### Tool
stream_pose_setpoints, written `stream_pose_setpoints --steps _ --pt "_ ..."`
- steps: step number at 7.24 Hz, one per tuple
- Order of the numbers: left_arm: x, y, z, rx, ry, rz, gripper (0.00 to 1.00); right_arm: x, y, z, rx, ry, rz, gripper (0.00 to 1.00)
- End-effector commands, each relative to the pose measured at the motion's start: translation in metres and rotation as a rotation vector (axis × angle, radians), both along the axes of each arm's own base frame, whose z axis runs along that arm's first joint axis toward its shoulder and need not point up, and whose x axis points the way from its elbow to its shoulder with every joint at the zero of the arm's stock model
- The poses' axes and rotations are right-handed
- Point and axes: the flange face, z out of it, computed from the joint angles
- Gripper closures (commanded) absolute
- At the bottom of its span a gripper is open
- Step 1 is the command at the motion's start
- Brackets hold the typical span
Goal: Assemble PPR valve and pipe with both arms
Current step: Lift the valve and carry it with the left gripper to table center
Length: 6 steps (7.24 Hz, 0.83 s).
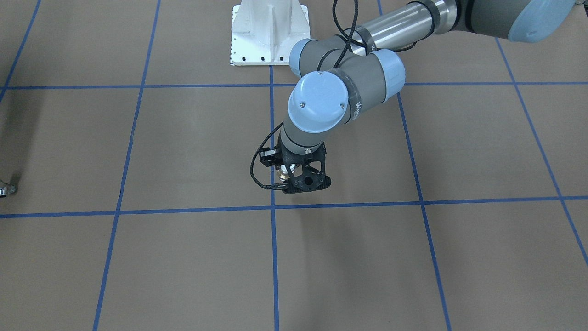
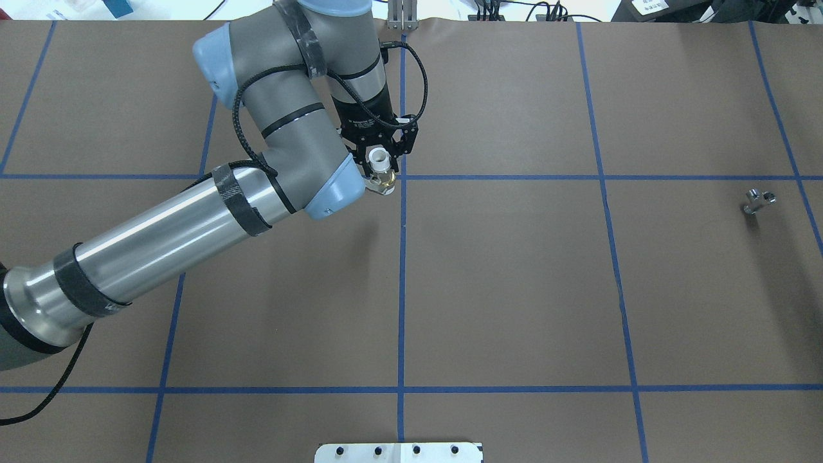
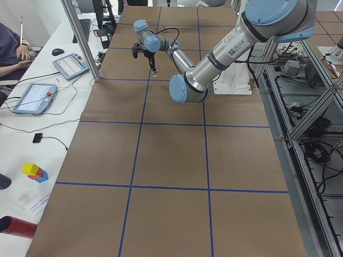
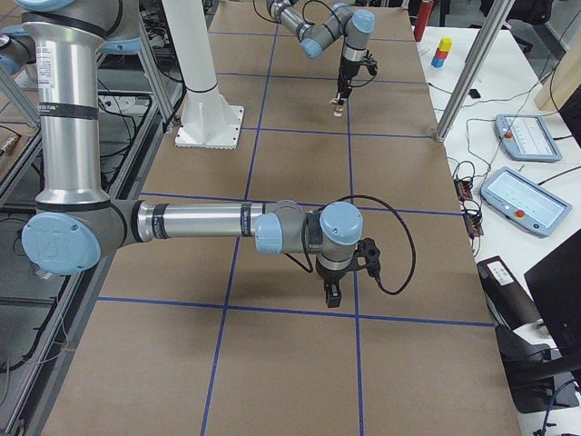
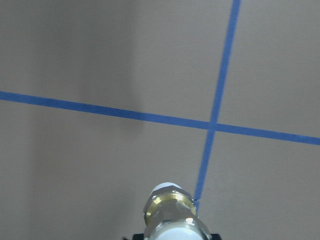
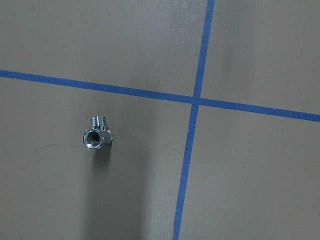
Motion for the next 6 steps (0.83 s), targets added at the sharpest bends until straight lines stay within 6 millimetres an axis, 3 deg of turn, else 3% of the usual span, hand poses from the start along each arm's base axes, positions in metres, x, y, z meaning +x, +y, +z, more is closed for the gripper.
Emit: stream_pose_setpoints --steps 1,6 --pt "0.033 0.008 0.006 0.035 -0.012 0.003 1.0 0.0 -0.002 -0.003 0.007 -0.004 0.0 0.0" --pt "0.053 0.024 0.013 0.038 -0.012 0.033 1.0 0.0 -0.001 -0.004 0.006 -0.003 0.002 0.0"
